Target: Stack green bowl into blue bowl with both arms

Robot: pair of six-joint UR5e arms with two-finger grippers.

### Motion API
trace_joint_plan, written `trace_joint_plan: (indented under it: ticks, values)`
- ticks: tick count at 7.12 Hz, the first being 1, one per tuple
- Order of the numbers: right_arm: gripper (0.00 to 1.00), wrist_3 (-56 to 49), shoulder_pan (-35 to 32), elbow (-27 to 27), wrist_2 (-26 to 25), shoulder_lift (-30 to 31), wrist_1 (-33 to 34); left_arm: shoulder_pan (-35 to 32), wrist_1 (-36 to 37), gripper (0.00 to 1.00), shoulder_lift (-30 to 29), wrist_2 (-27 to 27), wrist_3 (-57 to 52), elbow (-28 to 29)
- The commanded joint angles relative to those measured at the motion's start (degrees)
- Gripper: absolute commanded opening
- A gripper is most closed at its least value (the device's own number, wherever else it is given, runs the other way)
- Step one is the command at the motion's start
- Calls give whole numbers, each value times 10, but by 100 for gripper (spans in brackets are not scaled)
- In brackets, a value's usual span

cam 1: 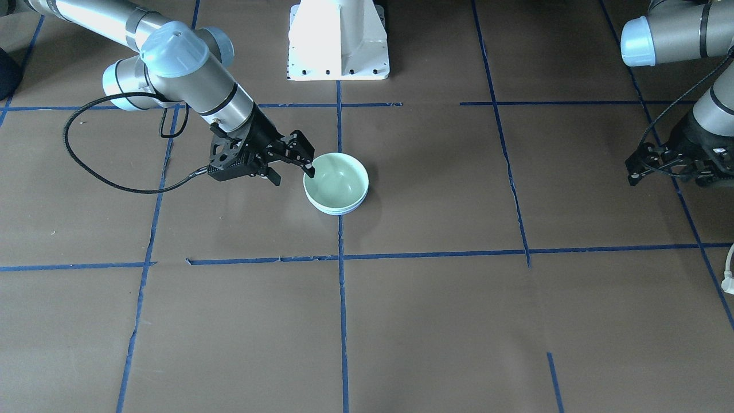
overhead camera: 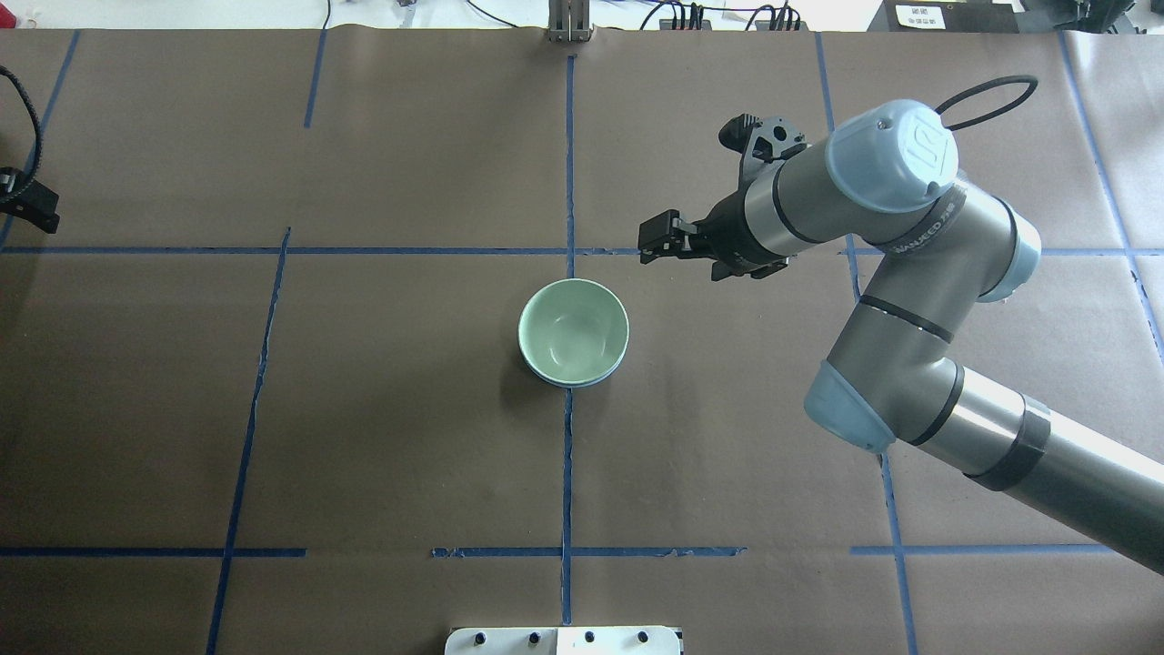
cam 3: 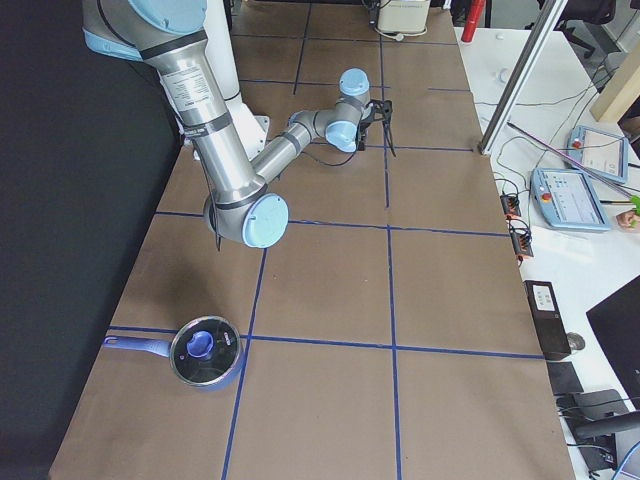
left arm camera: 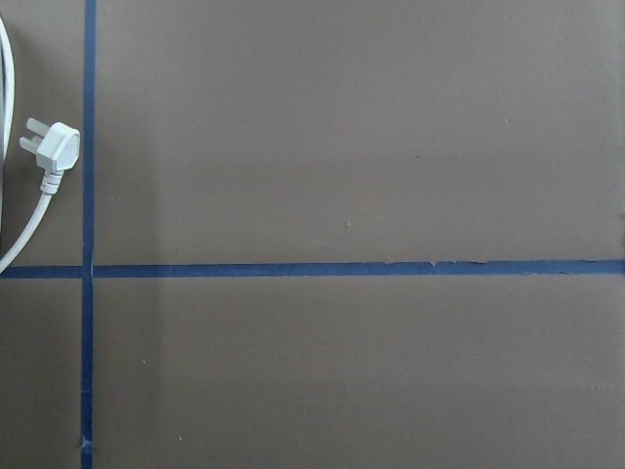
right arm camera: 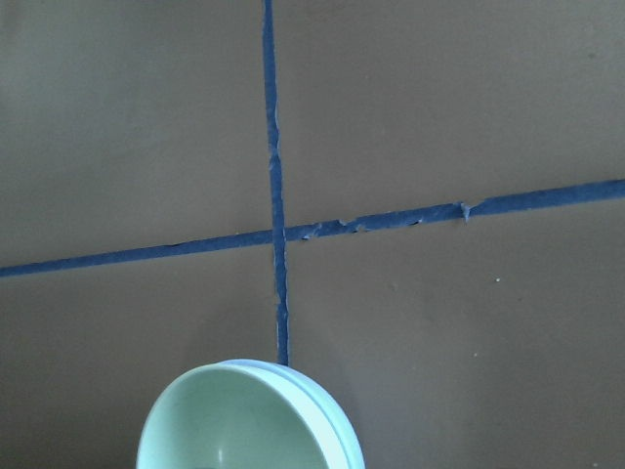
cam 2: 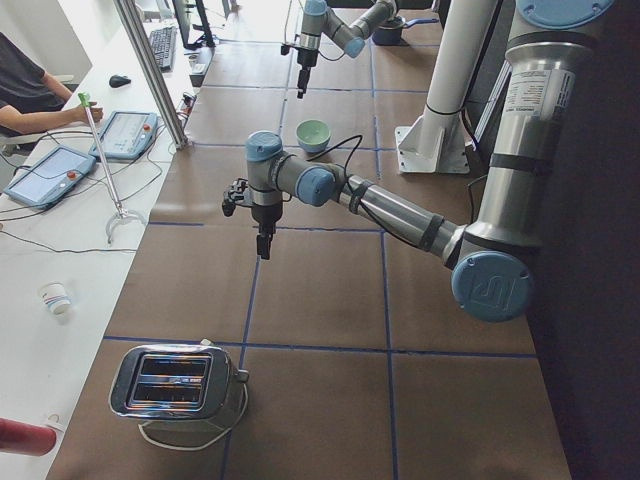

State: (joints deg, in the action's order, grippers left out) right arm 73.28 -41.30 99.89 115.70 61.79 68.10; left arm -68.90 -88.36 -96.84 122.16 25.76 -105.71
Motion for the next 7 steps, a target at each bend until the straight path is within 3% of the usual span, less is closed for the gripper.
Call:
trace_joint_plan:
  ticks: [1,2,3,4,7]
  values:
    - [100,-140,-39,38,3,10,149,-41,0,100,33,7,-93,2]
    - [100,-213,-57,55,3,30,201,-65,0,100,49,16,-133,5]
    - [100,-293,-90,70,13,64,212,-91,-1,100,60,57,-166,28]
    - [100,-360,-139,70,69,102,209,-130,-1,100,61,96,-219,68]
    - [100,-562,-273,62,183,223,206,-207,-1,100,61,106,-309,142]
